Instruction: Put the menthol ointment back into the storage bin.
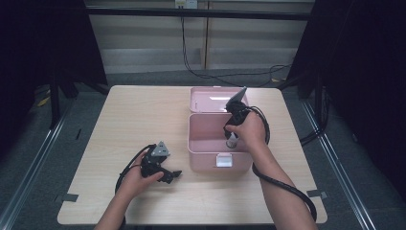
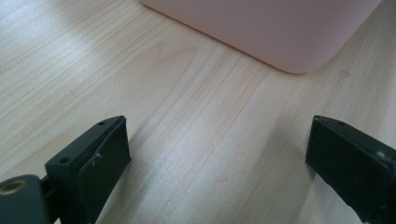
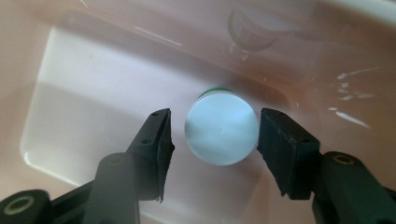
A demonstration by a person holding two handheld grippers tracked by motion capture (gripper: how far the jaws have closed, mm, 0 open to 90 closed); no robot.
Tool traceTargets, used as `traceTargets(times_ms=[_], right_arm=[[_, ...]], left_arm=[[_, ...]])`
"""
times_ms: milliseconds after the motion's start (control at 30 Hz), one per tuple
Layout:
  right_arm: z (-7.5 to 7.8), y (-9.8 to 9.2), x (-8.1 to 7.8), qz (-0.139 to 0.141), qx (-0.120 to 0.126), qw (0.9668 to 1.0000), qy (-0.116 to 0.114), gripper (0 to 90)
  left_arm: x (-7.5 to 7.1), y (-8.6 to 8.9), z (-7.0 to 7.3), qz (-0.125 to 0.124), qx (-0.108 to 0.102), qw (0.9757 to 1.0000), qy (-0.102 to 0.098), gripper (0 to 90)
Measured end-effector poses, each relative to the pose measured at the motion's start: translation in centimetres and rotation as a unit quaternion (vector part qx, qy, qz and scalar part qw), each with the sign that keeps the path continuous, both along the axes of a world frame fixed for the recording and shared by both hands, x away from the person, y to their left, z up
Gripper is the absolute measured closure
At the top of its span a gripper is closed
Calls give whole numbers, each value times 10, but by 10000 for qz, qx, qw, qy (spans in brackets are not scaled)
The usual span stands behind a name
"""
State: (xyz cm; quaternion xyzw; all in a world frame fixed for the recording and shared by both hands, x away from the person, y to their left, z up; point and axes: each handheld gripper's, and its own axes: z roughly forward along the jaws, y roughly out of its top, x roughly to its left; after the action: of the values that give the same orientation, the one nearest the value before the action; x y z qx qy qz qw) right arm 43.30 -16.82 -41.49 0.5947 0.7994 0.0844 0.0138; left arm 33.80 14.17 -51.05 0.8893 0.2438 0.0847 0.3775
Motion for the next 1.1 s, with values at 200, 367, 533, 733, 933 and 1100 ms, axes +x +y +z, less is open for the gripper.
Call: traceTargets(times_ms=[200,367,533,733,933,1100], right_arm=[[10,0,-2,-4,13,10000,14,421],[18,0,-4,31,-28,10000,1,418],[25,-3,-6,111,19,9999,0,408],[33,-3,-10,370,2,9993,-37,382],[41,-1,-13,631,79,9978,-182,325],[47,-4,-14,770,179,9966,-246,291]], left_arm=[[0,0,0,1,0,10000,-2,56],[0,0,0,0,3,10000,-4,56],[0,0,0,-1,0,10000,-2,56],[0,0,0,-2,1,10000,-2,56],[0,0,0,1,4,10000,-4,56],[0,0,0,-2,1,10000,-2,56]])
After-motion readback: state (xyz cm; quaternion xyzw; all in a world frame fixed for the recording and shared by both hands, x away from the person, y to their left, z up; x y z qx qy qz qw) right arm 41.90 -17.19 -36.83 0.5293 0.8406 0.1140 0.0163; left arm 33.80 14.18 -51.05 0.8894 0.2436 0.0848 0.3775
